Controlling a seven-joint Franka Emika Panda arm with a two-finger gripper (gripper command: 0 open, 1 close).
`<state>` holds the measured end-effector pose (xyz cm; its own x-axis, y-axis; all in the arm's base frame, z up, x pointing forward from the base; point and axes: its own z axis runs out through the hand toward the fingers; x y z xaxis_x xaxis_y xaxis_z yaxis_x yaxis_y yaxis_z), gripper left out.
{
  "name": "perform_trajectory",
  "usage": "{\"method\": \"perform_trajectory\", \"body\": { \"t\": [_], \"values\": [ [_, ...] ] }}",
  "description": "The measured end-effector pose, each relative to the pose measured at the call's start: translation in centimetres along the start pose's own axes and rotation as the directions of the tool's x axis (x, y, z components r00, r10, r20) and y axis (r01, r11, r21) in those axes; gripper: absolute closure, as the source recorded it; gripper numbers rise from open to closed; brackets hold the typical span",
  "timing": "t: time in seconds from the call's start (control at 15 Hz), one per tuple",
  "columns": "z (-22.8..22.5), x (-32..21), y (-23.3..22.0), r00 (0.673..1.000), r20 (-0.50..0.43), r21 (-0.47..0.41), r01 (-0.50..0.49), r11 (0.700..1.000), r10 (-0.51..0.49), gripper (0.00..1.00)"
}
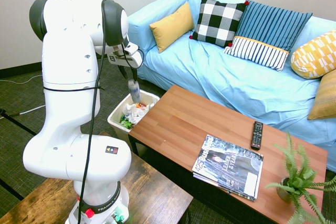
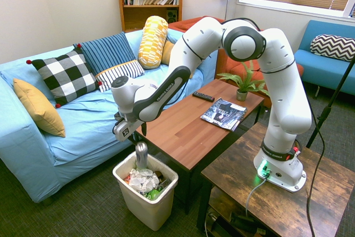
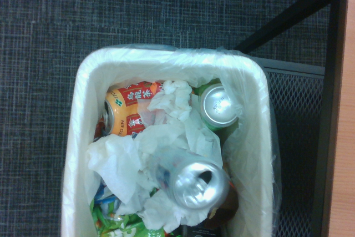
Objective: Throw the can in the trash bin
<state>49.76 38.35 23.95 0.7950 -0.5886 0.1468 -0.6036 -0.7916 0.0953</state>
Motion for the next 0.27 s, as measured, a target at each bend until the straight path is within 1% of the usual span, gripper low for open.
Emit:
{"method": "perform_trajectory", "body": {
  "t": [0.27],
  "values": [
    [-0.63,0.84,-0.05,1.000,-0.008,-0.002,-0.016,1.000,0.016,0.00]
  ]
}}
